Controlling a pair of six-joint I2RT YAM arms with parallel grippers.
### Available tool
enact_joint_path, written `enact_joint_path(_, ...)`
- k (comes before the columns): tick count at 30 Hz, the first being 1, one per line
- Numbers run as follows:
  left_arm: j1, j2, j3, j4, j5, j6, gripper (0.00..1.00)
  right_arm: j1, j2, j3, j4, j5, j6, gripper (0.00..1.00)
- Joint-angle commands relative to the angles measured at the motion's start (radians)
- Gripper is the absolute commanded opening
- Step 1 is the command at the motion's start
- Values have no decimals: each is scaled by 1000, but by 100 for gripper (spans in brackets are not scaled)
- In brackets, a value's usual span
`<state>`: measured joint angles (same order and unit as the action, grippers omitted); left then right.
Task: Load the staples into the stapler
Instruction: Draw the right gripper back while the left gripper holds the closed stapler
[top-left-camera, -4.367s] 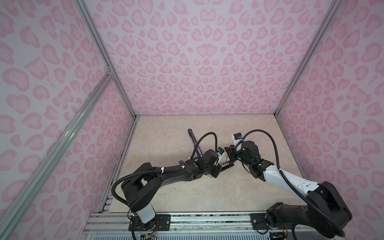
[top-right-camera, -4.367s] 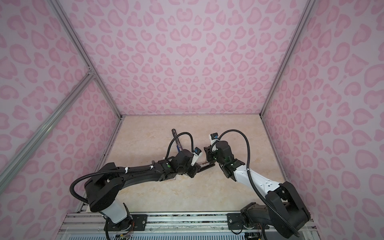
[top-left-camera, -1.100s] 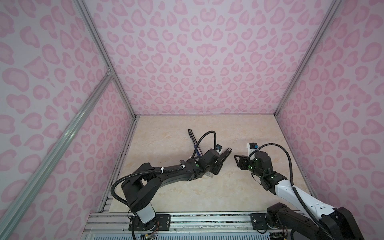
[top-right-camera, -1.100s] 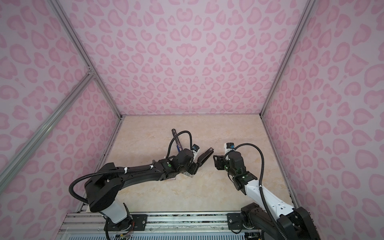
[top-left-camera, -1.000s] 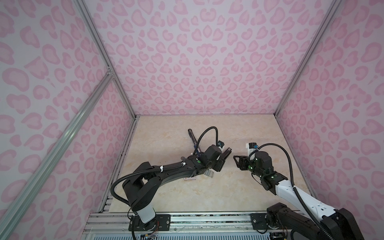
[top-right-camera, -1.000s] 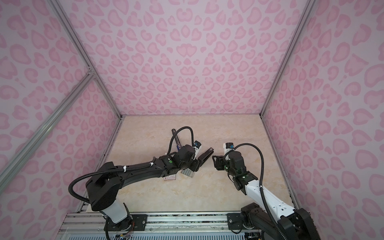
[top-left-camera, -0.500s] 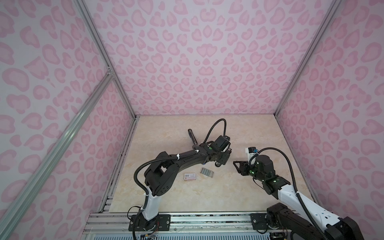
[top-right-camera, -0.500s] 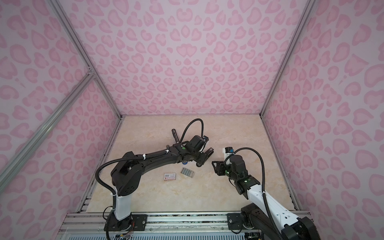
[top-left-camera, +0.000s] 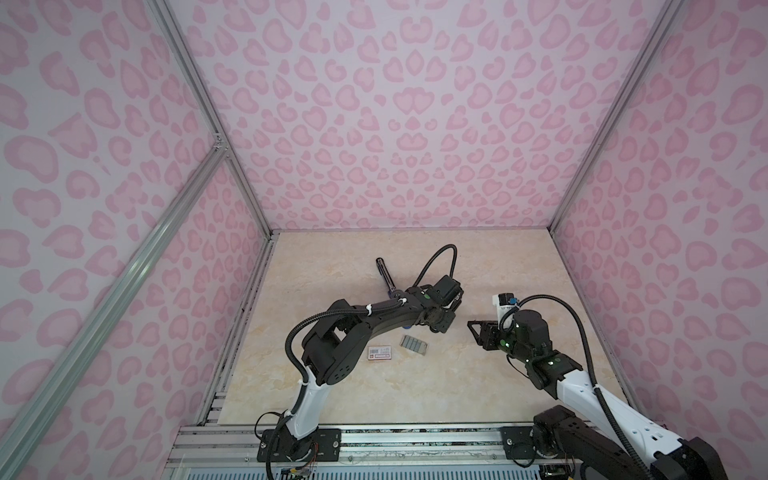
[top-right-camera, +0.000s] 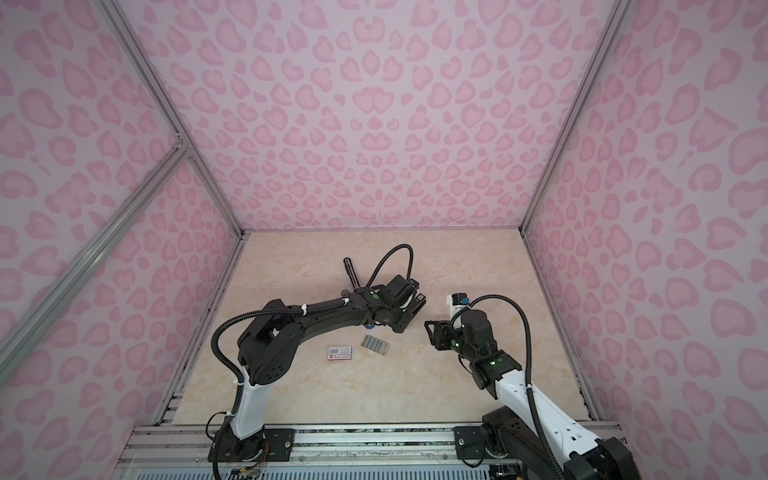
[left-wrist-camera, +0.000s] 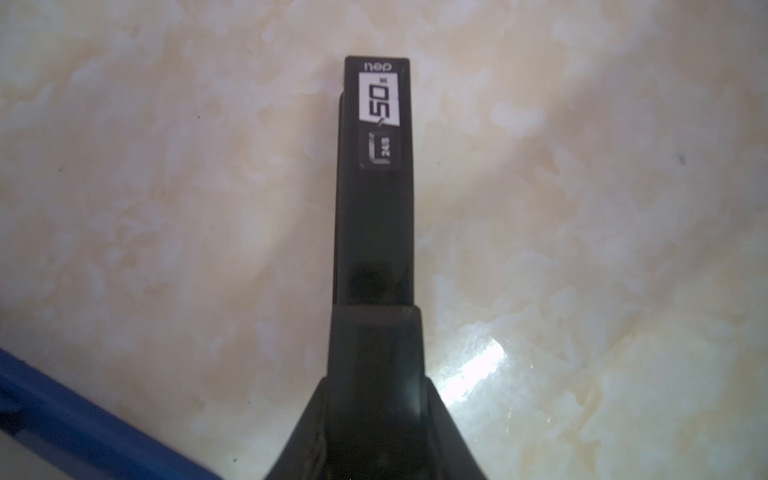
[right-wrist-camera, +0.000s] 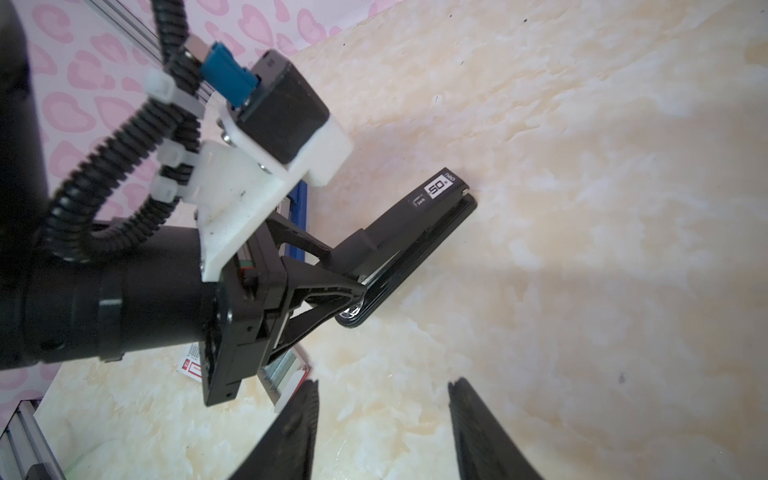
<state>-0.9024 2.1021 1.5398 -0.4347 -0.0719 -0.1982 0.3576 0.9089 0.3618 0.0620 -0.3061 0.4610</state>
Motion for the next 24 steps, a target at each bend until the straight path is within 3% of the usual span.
enact_joint_path(1,2,20,-12,-36,28,-10,4,-3,-1,-7,15,7,10,53)
enact_joint_path(17,19,33,-5,-31,36,-47,3,-15,-21,-11,10,11,17,53)
enact_joint_path(24,67,73,126,-67,47,-108,3,-24,-60,-24,0,18,28,53)
